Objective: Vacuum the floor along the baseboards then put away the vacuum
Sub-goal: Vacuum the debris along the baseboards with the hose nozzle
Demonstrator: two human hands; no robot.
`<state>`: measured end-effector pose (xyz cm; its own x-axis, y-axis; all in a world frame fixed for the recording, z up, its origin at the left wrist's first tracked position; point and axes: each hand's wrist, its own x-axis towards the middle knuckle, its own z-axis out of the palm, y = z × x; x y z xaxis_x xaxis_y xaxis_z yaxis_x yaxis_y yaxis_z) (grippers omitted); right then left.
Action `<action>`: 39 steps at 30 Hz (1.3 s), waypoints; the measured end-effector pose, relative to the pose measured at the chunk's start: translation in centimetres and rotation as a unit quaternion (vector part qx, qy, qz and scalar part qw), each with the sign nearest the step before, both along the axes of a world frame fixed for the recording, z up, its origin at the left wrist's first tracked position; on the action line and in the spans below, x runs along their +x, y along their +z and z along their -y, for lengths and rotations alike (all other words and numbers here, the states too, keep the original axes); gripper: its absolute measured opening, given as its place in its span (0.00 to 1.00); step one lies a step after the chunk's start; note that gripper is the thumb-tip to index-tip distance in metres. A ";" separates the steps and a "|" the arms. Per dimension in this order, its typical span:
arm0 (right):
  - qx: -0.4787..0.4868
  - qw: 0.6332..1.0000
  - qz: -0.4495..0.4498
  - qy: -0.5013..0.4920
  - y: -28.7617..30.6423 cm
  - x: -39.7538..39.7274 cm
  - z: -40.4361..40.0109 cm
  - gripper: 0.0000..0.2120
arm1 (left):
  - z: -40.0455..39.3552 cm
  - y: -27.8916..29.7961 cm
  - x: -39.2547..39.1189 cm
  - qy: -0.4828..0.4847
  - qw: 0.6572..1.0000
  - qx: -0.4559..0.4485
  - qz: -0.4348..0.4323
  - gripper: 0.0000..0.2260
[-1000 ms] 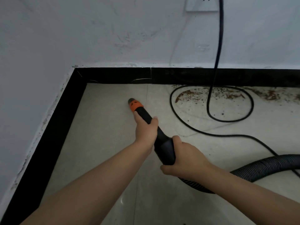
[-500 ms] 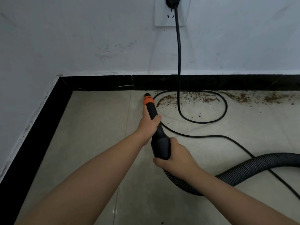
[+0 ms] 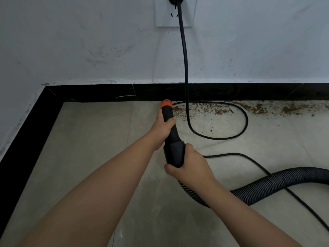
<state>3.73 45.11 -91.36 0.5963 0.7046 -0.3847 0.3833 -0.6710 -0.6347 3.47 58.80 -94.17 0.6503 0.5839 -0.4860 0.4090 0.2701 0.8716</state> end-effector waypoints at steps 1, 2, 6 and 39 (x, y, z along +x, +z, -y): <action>-0.004 1.000 0.000 -0.002 0.0 0.1 0.1 0.21 | 0.1 -0.1 0.2 -0.001 1.000 -0.003 0.002 0.29; -0.006 1.000 -0.001 -0.004 -0.1 0.2 0.1 0.20 | 0.2 -0.1 0.3 0.000 1.000 -0.006 0.004 0.29; -0.010 1.000 0.007 -0.010 -0.4 0.4 0.6 0.20 | 0.6 -0.4 0.7 -0.004 1.000 -0.020 0.010 0.29; -0.043 0.979 -0.097 0.176 0.5 0.6 1.8 0.24 | 0.4 0.3 -5.4 0.021 0.998 0.056 0.001 0.30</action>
